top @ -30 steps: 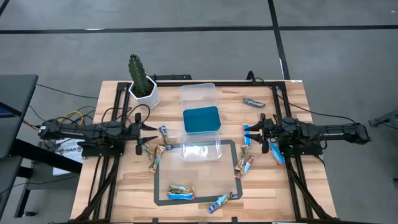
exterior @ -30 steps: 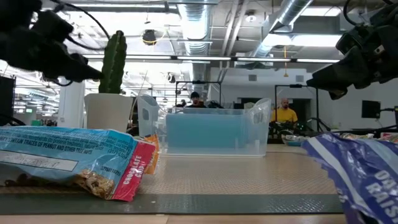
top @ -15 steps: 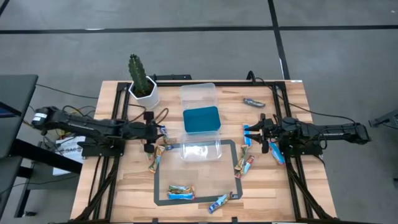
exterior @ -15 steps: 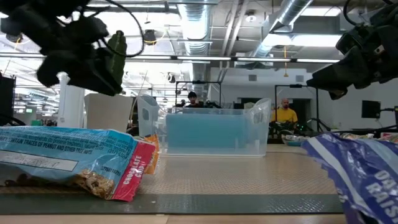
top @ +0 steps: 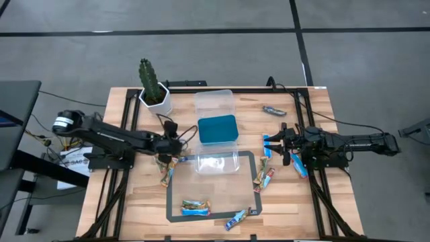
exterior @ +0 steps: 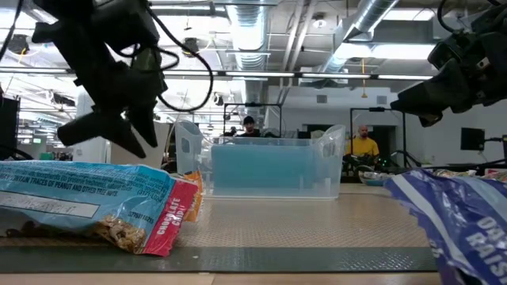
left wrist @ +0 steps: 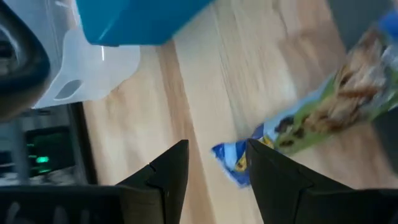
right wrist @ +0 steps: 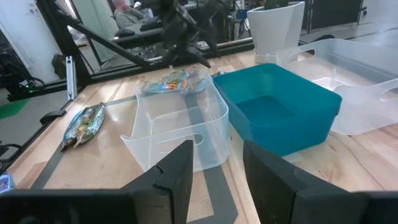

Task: Pick and place Granola Bars by type
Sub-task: Put the blue granola bar into the bottom transparent bin

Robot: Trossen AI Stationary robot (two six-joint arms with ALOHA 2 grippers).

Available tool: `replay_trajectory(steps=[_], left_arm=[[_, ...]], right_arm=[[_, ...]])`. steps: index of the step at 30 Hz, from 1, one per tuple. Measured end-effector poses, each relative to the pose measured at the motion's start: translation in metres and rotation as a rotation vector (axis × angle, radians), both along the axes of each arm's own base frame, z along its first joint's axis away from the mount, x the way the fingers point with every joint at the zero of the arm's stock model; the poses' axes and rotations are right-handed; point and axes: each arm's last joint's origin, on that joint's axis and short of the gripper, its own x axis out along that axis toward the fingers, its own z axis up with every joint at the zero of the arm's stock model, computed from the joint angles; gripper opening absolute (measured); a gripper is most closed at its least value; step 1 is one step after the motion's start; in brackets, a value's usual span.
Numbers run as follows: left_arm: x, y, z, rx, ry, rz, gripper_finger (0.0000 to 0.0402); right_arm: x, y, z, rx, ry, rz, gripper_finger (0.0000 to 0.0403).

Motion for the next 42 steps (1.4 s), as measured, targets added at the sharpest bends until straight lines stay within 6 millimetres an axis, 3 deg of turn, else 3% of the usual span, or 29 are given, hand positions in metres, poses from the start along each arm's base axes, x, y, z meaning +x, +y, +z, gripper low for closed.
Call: replay_trajectory(steps=[9, 22, 31, 42], left_arm=[[-0.001, -0.018, -0.011, 0.079, 0.175, -0.159, 0.0153], [0.001, -0.025, -0.021, 0.014, 0.276, -0.317, 0.0153], [0.014, -0.021, -0.029, 0.124, 0.284, -0.392, 0.0153], [0.016, -0.019, -0.030, -0.018, 0.258, -0.415, 0.0153]], right_arm=[[0.000, 0.000, 0.000, 0.000, 0.000, 0.000, 0.0133], [0.000, 0.000, 0.000, 0.000, 0.000, 0.000, 0.0134], [0.000, 0.000, 0.000, 0.000, 0.000, 0.000, 0.0133], [0.000, 0.000, 0.000, 0.000, 0.000, 0.000, 0.0133]])
